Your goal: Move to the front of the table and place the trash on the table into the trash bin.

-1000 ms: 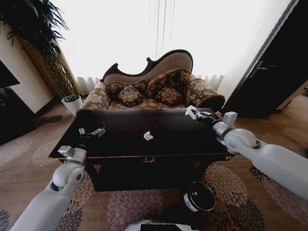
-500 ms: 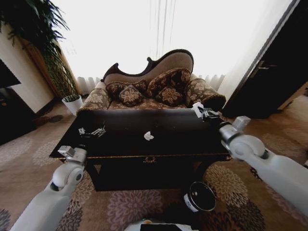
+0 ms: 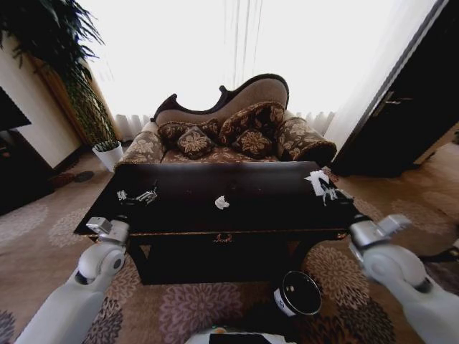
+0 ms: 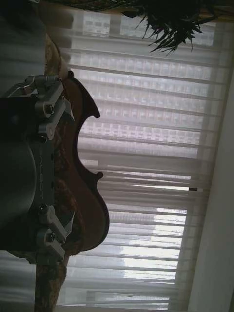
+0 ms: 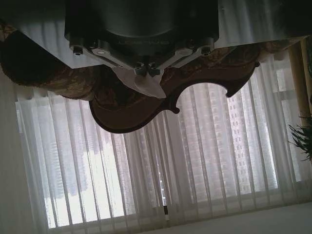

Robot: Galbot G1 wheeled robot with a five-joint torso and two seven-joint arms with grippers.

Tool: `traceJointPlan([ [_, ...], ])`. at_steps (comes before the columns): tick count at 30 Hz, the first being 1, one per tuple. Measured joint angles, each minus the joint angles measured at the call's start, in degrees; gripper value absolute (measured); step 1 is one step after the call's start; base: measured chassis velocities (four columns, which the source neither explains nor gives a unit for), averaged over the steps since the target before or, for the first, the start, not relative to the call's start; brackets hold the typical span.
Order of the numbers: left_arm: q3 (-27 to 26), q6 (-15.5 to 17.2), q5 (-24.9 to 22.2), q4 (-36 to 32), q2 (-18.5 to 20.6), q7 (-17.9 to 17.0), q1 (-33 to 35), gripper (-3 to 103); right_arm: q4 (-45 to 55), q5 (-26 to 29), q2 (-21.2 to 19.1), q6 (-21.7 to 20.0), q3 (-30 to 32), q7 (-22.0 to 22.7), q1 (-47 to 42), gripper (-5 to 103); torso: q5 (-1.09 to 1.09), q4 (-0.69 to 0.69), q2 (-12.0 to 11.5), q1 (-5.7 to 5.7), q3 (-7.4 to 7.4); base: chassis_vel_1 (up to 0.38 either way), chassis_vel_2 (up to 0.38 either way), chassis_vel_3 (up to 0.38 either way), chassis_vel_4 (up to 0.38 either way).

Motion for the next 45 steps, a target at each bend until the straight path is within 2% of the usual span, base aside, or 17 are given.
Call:
traceJointPlan([
  [18, 0.0, 0.0, 0.0, 0.0, 0.0, 0.0, 0.0, 100, -1.6, -7.2, 14.2, 7.3, 2.2, -2.7, -7.5, 0, 0.00, 0.02, 0.0, 0.01, 0.01, 0.000, 0.000, 0.000, 0.000],
  [25, 0.0, 0.0, 0.0, 0.0, 0.0, 0.0, 0.0, 100, -5.3, -12.2, 22.9, 11.3, -0.3, -3.7, -8.4, 0, -0.02, 0.01, 0.0, 0.01, 0.00, 0.000, 0.000, 0.000, 0.000],
  [29, 0.0, 0.0, 0.0, 0.0, 0.0, 0.0, 0.0, 100, -9.5, -14.3, 25.4, 12.8, -2.8, -4.0, -7.8, 0, -0.01, 0.01, 0.0, 0.01, 0.01, 0.000, 0.000, 0.000, 0.000],
  [39, 0.0, 0.0, 0.0, 0.0, 0.0, 0.0, 0.0, 100, -20.6, -19.9, 28.3, 17.0, -10.6, -4.2, -5.4, 0, -0.01, 0.02, 0.0, 0.01, 0.01, 0.000, 0.000, 0.000, 0.000],
  [45, 0.0, 0.0, 0.0, 0.0, 0.0, 0.0, 0.0, 100, -35.9, -26.7, 28.5, 23.0, -19.0, -3.4, -0.8, 0, -0.01, 0.02, 0.0, 0.01, 0.01, 0.000, 0.000, 0.000, 0.000],
])
